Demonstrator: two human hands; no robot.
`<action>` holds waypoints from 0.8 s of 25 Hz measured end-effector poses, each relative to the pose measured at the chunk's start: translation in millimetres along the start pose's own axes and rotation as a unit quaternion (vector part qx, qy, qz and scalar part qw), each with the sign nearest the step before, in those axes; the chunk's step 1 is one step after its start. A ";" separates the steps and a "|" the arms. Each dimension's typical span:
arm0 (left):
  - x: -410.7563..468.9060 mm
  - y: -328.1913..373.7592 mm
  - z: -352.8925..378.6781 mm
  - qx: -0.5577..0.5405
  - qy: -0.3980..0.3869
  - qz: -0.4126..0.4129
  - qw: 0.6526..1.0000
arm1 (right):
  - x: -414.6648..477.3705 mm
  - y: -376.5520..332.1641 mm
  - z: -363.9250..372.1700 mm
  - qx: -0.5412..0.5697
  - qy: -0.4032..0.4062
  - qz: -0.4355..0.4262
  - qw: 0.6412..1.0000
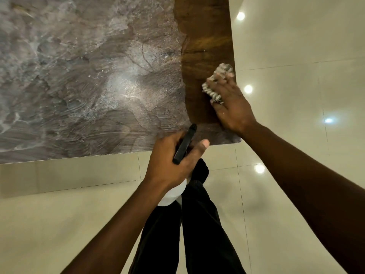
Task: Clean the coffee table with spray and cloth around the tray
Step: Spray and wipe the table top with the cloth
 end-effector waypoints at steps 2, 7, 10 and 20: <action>-11.7 -10.6 1.6 0.019 0.006 -0.006 1.000 | -37.2 -24.1 26.9 -0.046 -0.090 -0.128 0.987; -33.3 -40.4 -1.1 -0.006 0.018 -0.055 0.998 | -100.6 17.3 3.7 -0.059 -0.085 -0.150 0.983; -34.6 -43.1 -10.0 -0.038 0.025 -0.066 0.997 | -91.5 19.5 -1.3 -0.039 0.054 0.016 0.998; -13.7 -47.9 -62.7 -0.063 0.075 -0.073 0.993 | -104.6 -29.8 44.9 -0.070 -0.056 -0.166 0.982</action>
Point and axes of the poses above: each hand's wrist, its own x-axis towards the middle knuckle, its own z-axis out of the palm, y = z × x, the point moved 10 cm from there along x, towards the middle knuckle, and after that the axes turned 5 degrees about y, right-handed, at the moved point
